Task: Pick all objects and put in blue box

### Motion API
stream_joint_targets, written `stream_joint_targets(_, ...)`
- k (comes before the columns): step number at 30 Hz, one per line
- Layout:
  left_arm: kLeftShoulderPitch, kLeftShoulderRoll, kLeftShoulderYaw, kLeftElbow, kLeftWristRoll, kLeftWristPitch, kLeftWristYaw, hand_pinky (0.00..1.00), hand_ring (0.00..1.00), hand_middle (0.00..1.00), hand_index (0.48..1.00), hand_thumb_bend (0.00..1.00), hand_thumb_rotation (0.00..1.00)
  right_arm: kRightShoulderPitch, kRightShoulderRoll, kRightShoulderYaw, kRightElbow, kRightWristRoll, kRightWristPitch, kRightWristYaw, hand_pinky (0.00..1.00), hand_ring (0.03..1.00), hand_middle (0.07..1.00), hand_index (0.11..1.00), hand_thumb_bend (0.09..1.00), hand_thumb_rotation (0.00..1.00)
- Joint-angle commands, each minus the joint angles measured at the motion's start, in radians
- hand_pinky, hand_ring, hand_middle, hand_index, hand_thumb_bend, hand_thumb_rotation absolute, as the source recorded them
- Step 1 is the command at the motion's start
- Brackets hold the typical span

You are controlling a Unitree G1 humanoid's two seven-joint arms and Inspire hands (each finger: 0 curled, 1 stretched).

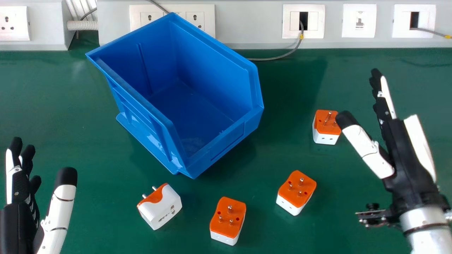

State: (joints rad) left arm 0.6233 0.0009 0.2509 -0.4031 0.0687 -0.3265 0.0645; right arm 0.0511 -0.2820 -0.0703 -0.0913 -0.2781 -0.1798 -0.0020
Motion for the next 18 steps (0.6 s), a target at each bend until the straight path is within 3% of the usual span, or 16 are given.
stream_joint_targets(1,0.007,0.003,0.006,-0.027,0.005,0.002,0.000,0.98,1.00,0.98,1.000,0.63,0.82,-0.044,-0.046,-0.009,-0.022,-0.023,-0.004,0.013,0.92,0.990,1.000,1.000,0.530,0.81)
stream_joint_targets(8,0.005,0.001,0.004,-0.032,0.005,0.010,0.001,0.98,1.00,0.98,1.000,0.63,0.83,-0.108,-0.129,0.009,0.024,-0.116,0.019,0.029,0.83,0.952,0.988,0.993,0.543,0.68)
stream_joint_targets(18,0.001,0.002,0.008,-0.032,-0.001,0.011,0.001,0.99,1.00,0.98,1.000,0.62,0.83,-0.208,-0.208,0.048,0.116,-0.181,0.035,0.077,0.80,0.942,0.977,0.981,0.578,0.64)
